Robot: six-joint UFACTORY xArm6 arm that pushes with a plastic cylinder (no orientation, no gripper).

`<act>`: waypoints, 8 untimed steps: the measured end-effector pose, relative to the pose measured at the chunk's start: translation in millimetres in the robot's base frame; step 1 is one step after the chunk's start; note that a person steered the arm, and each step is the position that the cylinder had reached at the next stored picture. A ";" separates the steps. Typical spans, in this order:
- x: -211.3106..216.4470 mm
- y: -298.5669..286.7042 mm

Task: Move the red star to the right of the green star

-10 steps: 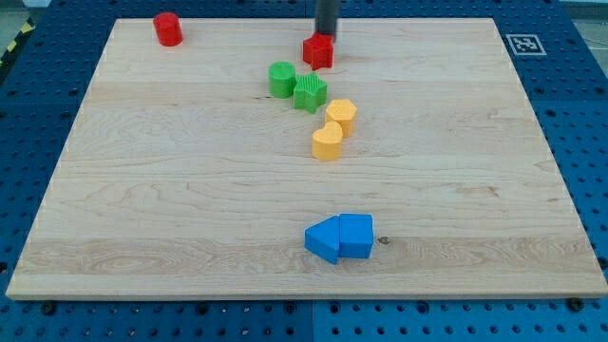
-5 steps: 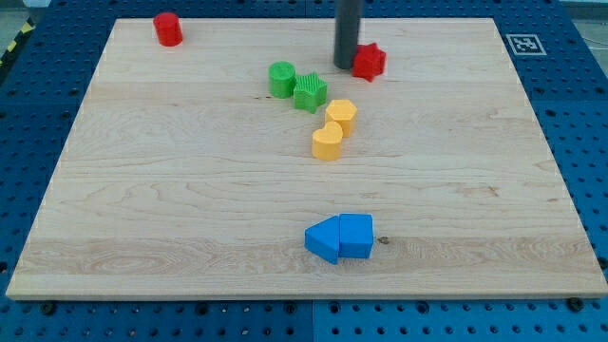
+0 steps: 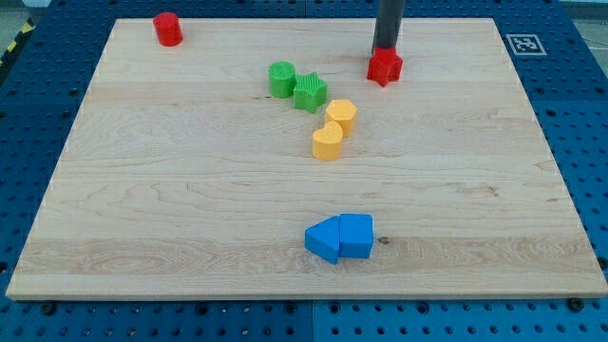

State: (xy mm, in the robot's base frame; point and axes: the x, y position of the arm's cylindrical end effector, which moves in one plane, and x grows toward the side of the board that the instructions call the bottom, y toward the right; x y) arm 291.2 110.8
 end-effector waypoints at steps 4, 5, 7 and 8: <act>44.0 92.8; 75.4 98.3; 74.5 61.7; 72.8 36.7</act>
State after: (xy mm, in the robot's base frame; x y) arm 364.0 147.5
